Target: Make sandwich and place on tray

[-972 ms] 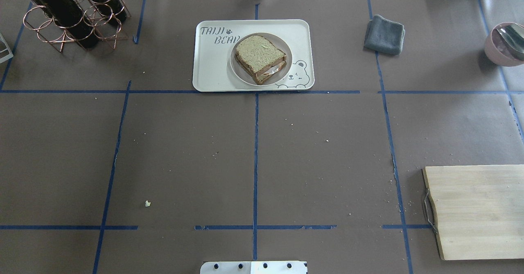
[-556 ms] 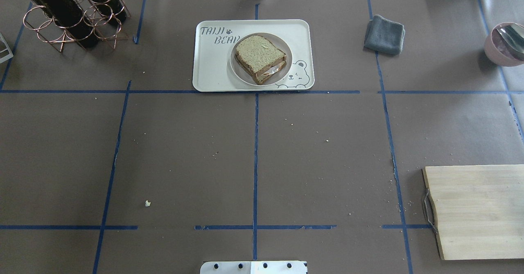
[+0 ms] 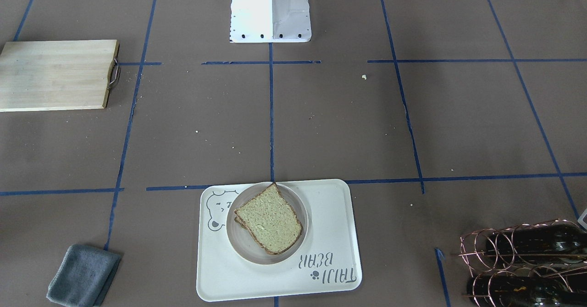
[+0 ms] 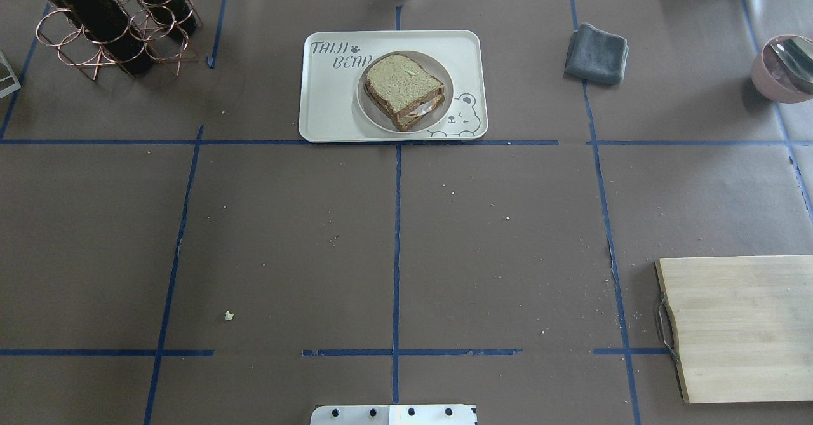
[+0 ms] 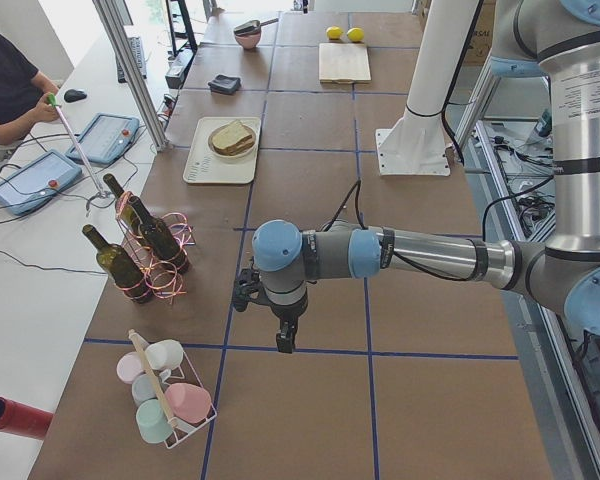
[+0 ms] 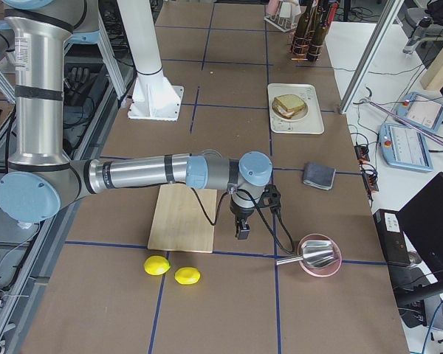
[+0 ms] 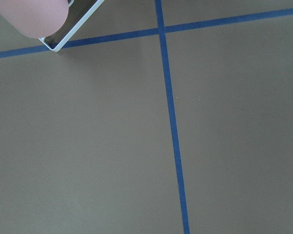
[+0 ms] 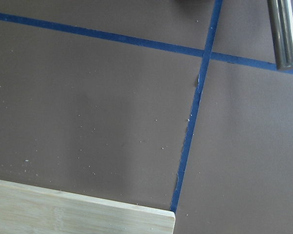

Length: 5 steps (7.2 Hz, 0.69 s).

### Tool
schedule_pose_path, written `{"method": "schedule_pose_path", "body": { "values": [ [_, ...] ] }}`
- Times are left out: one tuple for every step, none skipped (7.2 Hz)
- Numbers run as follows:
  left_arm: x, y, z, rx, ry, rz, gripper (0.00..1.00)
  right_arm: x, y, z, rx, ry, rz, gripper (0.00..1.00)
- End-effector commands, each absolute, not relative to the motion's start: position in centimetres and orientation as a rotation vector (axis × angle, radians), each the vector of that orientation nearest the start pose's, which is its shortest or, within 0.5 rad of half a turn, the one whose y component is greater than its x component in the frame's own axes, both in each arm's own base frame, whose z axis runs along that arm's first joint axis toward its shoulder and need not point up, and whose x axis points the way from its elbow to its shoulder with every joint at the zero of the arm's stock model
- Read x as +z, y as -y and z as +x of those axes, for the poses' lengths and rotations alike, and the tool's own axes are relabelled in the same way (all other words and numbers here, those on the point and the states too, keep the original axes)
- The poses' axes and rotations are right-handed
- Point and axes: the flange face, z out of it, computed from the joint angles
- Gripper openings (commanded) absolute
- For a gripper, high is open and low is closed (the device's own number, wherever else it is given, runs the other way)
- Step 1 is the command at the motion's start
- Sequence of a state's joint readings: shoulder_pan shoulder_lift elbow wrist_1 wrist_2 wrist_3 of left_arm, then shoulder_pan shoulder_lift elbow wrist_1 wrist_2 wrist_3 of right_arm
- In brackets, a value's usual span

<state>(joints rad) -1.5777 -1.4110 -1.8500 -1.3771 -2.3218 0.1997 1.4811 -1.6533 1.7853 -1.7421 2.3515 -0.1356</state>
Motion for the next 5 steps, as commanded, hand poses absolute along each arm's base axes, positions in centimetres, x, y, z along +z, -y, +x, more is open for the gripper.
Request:
{"method": "schedule_pose_path", "body": {
  "values": [
    [61.4,41.6,-6.8,0.160,-0.755,0.012,1.00,61.3,45.1,2.3,-0.191,0.784,-0.022,1.00],
    [61.7,42.1,-6.7,0.168,-0.753,0.033,1.00,61.7,44.8,2.5,-0.182,0.786,-0.028,1.00],
    [61.8,42.2,-6.7,0.170,-0.753,0.037,1.00,61.6,44.2,3.4,-0.166,0.790,-0.020,1.00],
    [62.1,42.1,-6.7,0.167,-0.753,0.032,1.00,60.9,44.5,4.1,-0.160,0.785,0.003,1.00],
    [62.0,42.2,-6.7,0.167,-0.753,0.034,1.00,60.8,44.6,4.1,-0.159,0.784,0.004,1.00]
  ]
}}
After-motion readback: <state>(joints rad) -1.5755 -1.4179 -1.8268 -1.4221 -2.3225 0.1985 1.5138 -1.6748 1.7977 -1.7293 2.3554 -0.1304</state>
